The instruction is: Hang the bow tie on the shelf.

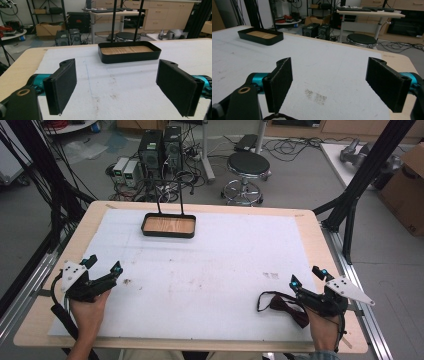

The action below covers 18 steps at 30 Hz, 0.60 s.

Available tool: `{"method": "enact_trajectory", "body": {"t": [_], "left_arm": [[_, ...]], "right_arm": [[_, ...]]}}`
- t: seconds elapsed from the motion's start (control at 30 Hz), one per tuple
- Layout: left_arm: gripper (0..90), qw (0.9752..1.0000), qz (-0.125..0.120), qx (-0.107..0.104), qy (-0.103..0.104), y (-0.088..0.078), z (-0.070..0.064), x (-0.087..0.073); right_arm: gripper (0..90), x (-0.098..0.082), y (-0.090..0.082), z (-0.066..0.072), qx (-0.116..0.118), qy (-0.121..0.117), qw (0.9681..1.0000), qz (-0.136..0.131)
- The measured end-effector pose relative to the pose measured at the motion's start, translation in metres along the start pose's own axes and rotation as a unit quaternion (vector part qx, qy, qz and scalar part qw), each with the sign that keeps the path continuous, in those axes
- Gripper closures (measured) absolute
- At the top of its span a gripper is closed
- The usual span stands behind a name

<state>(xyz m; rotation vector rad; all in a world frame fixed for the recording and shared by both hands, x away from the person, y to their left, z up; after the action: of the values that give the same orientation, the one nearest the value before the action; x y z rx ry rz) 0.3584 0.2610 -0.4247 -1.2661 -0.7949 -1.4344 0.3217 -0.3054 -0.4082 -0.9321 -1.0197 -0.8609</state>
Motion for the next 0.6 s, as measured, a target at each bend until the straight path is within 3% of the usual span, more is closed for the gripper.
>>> {"method": "enact_trajectory", "body": {"t": [0.4,0.6], "left_arm": [[17.1,1.0,-0.002,0.001,0.0,0.001,-0.001,0.001],[17.1,1.0,-0.003,0.002,0.0,0.001,-0.001,0.001]], "right_arm": [[22.7,0.002,-0.021,0.008,0.035,-0.007,0.9993,0.011],[26.6,-0.009,-0.036,0.01,0.053,-0.012,0.9982,0.024]]}}
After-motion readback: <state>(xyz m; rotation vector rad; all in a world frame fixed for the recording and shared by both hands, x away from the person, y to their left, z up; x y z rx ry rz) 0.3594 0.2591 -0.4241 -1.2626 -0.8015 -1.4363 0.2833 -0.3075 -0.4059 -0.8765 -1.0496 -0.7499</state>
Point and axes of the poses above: each handheld gripper's, and its own axes: y roughly forward along the jaws, x roughly out of its top, z roughly to its left, the point moved 9 cm from there along y, roughly forward along the jaws, and after that the axes turned 15 degrees about y, right-handed, at the moved point
